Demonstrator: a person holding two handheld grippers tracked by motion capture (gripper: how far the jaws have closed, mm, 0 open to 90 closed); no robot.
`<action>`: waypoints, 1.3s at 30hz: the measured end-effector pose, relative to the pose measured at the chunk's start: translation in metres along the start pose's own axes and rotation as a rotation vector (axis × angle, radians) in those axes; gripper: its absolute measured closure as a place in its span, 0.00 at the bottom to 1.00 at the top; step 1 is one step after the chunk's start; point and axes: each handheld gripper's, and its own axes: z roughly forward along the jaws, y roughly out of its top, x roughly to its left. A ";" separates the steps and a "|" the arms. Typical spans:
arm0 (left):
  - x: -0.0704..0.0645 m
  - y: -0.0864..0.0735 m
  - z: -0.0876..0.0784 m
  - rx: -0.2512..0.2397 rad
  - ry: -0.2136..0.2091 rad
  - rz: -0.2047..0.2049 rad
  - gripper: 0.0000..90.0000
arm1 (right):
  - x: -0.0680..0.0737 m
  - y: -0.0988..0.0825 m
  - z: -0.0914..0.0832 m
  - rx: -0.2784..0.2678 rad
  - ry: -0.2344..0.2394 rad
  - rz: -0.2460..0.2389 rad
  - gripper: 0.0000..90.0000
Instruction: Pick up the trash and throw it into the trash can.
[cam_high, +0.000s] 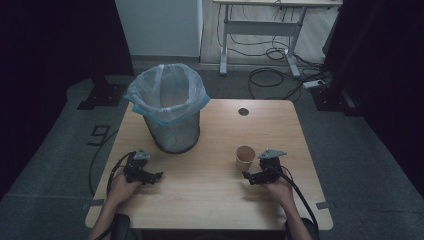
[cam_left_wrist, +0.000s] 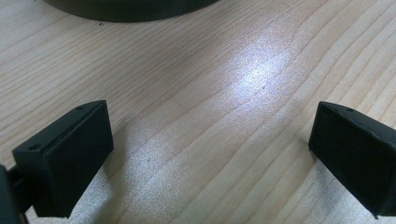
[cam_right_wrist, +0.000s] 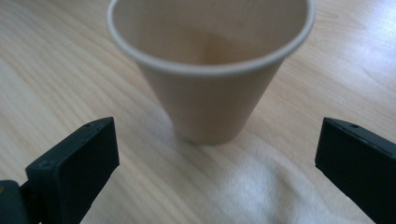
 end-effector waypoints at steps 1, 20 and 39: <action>0.000 0.000 0.000 0.000 0.000 0.000 0.00 | 0.000 0.000 0.000 0.000 0.000 0.000 0.00; 0.000 0.000 0.000 0.000 0.000 0.000 0.00 | 0.003 0.030 0.026 -0.045 0.038 0.022 0.21; 0.000 0.000 0.000 0.001 0.000 0.000 0.00 | 0.008 0.063 0.008 -0.006 0.071 -0.034 0.27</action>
